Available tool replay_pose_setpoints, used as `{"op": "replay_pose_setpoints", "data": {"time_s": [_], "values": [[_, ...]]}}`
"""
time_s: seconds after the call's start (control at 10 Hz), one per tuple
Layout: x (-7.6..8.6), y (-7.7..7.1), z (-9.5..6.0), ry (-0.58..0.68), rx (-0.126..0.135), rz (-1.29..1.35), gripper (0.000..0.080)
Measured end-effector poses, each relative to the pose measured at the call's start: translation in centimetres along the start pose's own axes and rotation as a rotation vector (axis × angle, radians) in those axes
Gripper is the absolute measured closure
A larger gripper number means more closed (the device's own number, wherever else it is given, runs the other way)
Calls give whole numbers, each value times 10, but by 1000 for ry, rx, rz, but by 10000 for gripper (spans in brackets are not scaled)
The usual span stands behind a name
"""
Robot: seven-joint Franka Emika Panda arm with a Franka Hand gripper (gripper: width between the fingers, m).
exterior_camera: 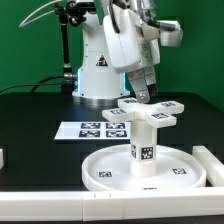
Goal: Assemble round table
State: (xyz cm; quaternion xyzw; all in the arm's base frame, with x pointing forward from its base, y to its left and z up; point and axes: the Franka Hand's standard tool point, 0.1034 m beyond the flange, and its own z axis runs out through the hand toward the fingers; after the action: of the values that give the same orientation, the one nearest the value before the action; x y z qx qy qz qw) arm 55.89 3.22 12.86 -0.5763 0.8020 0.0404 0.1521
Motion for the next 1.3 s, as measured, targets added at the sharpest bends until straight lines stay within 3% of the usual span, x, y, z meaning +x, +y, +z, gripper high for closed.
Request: {"op": "replay_pose_setpoints", "data": {"time_s": [0.4,1.0,1.3], "values": [[-4,1,0,-1,-18,-365,151],[-7,2,1,0,-23,-798,151],[-9,-4,-2,29,-42,-1246,151]]}}
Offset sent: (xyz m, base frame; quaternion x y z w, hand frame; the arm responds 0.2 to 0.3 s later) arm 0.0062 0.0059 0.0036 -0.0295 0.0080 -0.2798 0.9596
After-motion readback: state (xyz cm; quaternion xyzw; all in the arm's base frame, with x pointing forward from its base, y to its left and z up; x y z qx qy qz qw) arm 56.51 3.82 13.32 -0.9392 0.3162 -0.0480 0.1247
